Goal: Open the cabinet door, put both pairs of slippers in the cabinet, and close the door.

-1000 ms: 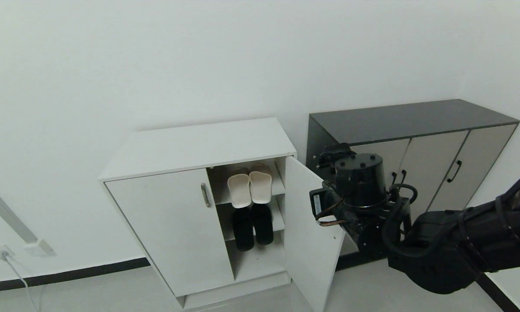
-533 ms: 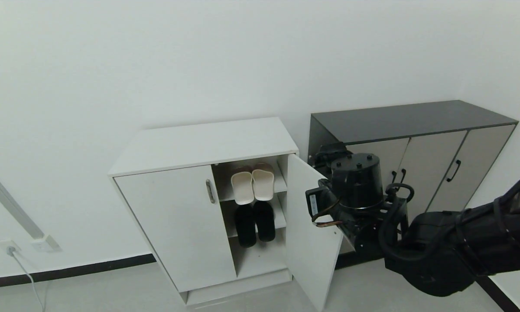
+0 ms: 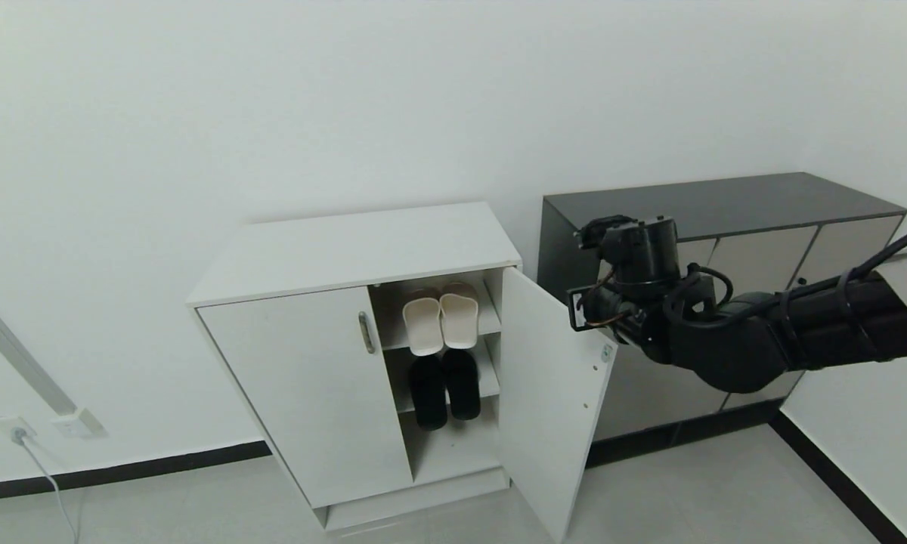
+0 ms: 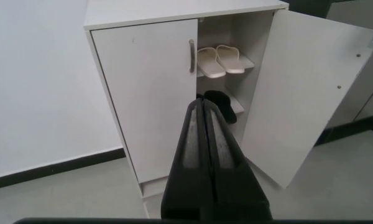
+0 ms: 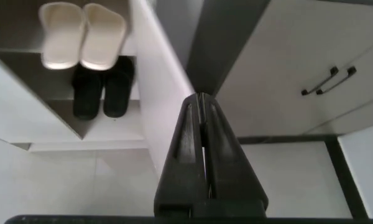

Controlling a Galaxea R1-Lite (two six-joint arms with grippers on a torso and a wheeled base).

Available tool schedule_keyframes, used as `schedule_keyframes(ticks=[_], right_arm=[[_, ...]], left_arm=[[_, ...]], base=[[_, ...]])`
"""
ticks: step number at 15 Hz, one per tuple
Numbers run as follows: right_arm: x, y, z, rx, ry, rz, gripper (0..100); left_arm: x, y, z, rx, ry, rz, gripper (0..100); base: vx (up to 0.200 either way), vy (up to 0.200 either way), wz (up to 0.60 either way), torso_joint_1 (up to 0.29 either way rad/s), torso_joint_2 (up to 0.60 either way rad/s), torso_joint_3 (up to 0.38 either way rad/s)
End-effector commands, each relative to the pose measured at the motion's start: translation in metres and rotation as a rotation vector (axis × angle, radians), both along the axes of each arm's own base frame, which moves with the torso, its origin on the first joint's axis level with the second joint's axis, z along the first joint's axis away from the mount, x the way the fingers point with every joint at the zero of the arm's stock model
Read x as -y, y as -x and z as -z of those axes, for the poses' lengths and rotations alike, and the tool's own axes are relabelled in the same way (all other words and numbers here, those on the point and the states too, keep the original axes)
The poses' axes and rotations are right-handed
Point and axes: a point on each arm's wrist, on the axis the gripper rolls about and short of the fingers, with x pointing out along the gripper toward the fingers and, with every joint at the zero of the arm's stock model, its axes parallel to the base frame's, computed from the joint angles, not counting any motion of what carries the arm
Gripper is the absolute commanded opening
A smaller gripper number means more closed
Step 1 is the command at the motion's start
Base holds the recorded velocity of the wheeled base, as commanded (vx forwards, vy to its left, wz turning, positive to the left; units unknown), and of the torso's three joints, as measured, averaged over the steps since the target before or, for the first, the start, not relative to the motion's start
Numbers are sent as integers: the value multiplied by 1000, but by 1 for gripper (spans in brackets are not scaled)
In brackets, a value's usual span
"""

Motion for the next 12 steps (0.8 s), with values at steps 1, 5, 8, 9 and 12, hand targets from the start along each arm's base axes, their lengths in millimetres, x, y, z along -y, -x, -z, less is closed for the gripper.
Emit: schedule_keyframes(ticks=[1, 5, 8, 9, 12], right_arm=[[2, -17, -1, -35, -31, 8, 0], [11, -38, 18, -94, -37, 38, 0], [19, -52, 33, -115, -29, 73, 0], [21, -54, 37, -122, -25, 78, 0], [23, -58, 44, -134, -19, 87, 0]], left_arm=[[0, 0, 0, 0, -1, 0, 0], [0, 0, 0, 0, 0, 0, 0], [0, 0, 0, 0, 0, 0, 0], [0, 0, 0, 0, 0, 0, 0], [0, 0, 0, 0, 0, -1, 0]], base=[[0, 0, 0, 0, 0, 0], [0, 0, 0, 0, 0, 0], [0, 0, 0, 0, 0, 0], [0, 0, 0, 0, 0, 0], [0, 0, 0, 0, 0, 0]])
